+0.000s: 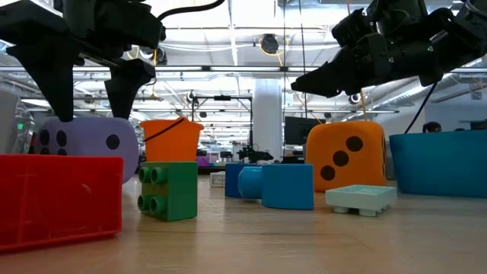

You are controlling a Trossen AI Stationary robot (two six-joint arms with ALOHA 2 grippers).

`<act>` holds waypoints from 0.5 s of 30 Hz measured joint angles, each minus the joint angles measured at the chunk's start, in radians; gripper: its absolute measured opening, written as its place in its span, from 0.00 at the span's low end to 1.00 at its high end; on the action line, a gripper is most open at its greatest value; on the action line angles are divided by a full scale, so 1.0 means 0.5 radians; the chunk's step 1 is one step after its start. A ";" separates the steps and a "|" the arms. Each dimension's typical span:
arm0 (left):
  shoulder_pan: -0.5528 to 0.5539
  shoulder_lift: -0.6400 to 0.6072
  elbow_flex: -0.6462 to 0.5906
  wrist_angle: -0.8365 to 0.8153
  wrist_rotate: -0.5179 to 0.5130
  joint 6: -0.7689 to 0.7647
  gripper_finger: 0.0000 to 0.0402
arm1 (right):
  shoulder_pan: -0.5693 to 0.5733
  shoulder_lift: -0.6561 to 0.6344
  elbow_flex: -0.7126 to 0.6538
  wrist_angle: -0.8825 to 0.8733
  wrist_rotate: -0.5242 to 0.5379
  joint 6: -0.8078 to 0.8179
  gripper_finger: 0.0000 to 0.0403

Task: Pick & Place Toys
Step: Put the purple dice into the gray bin

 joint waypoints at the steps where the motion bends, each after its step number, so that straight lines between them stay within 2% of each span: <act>1: 0.000 -0.005 -0.001 0.000 -0.001 0.000 0.97 | 0.000 -0.001 0.000 0.000 0.000 0.000 0.42; 15: 0.027 -0.055 0.023 -0.038 -0.047 0.014 0.97 | 0.000 -0.001 0.000 -0.003 0.000 0.000 0.42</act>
